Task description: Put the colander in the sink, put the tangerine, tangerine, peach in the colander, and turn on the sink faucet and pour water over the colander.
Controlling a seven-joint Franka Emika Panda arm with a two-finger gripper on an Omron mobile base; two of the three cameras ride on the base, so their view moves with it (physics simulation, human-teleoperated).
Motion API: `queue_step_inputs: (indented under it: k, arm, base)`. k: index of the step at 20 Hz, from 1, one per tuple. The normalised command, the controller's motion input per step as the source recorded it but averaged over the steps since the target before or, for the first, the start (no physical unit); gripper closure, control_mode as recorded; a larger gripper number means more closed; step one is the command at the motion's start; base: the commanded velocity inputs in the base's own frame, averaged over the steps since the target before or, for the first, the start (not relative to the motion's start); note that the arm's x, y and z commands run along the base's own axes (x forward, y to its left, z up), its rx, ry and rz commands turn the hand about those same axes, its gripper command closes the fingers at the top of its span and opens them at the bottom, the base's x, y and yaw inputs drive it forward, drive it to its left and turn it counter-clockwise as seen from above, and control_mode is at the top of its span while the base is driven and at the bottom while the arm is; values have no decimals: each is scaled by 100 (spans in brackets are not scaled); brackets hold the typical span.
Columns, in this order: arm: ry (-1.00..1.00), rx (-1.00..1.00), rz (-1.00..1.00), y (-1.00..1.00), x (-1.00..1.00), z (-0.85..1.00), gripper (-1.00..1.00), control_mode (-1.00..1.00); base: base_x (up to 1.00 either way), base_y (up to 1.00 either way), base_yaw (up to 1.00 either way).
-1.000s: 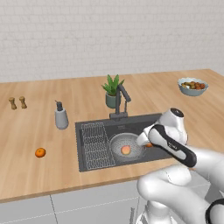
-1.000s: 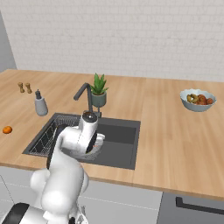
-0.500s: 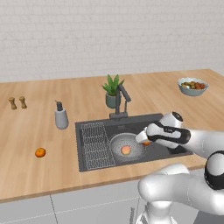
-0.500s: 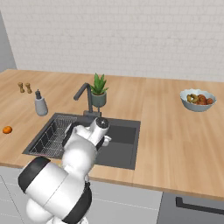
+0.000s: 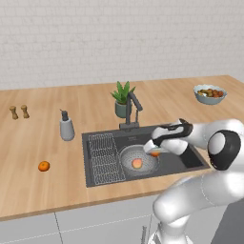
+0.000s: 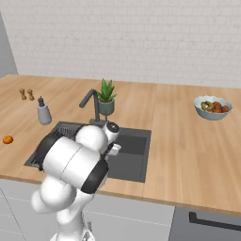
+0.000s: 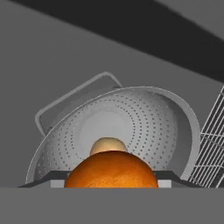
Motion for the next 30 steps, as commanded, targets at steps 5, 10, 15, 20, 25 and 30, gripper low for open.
queue_step_inputs:
  k: [5, 10, 15, 20, 25, 30]
  arm:
    - [6, 0, 1, 7, 30, -37, 100, -100]
    - [5, 0, 2, 0, 26, -41, 100, -100]
    - [3, 0, 3, -6, 13, -39, 100, -100]
    - [1, 0, 4, -8, 8, -38, 100, -100]
    - [0, 0, 6, -20, 1, -36, -100, -100]
    - [0, 0, 9, -22, -5, -12, -100, -100]
  base:
    - [0, 0, 0]
    - [0, 0, 0]
    - [0, 0, 0]
    - [0, 0, 0]
    - [0, 0, 0]
    - [0, 0, 0]
